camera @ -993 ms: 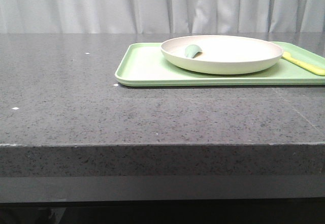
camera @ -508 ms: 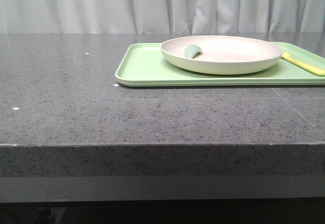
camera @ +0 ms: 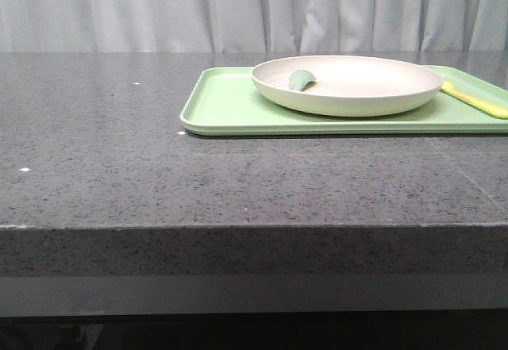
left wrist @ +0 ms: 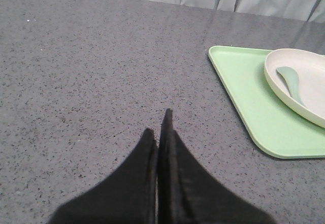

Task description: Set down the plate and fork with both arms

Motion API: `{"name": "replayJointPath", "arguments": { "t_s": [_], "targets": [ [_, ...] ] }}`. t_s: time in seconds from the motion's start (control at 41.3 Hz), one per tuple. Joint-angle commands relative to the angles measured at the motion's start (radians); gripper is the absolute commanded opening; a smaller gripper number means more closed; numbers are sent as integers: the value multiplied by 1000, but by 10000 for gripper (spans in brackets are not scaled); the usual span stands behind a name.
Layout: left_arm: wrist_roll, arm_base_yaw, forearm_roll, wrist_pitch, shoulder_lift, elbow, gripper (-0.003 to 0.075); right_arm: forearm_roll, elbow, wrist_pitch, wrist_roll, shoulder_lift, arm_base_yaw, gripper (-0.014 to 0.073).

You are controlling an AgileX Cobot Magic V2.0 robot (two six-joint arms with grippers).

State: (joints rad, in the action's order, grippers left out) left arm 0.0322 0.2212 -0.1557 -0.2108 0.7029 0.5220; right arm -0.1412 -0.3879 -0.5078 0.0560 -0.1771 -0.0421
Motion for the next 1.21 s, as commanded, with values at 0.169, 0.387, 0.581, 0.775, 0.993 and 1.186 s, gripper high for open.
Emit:
{"name": "replayJointPath", "arguments": {
  "t_s": [0.169, 0.387, 0.581, 0.775, 0.993, 1.186],
  "targets": [
    [1, 0, -7, 88, -4, 28, -18, -6, -23, 85, 10, -11, -1, -67],
    [1, 0, -7, 88, -4, 28, -18, -6, -23, 85, 10, -11, -1, -67],
    [1, 0, -7, 88, -4, 28, -18, -6, -23, 85, 10, -11, -1, -67],
    [1, 0, 12, 88, -14, 20, -18, -6, -23, 85, 10, -11, -1, -67],
    [0, -41, 39, 88, -226, -105, -18, -6, -23, 85, 10, -11, -1, -67],
    [0, -152, 40, 88, -507, -266, -18, -6, -23, 85, 10, -11, -1, -67]
  ]
}}
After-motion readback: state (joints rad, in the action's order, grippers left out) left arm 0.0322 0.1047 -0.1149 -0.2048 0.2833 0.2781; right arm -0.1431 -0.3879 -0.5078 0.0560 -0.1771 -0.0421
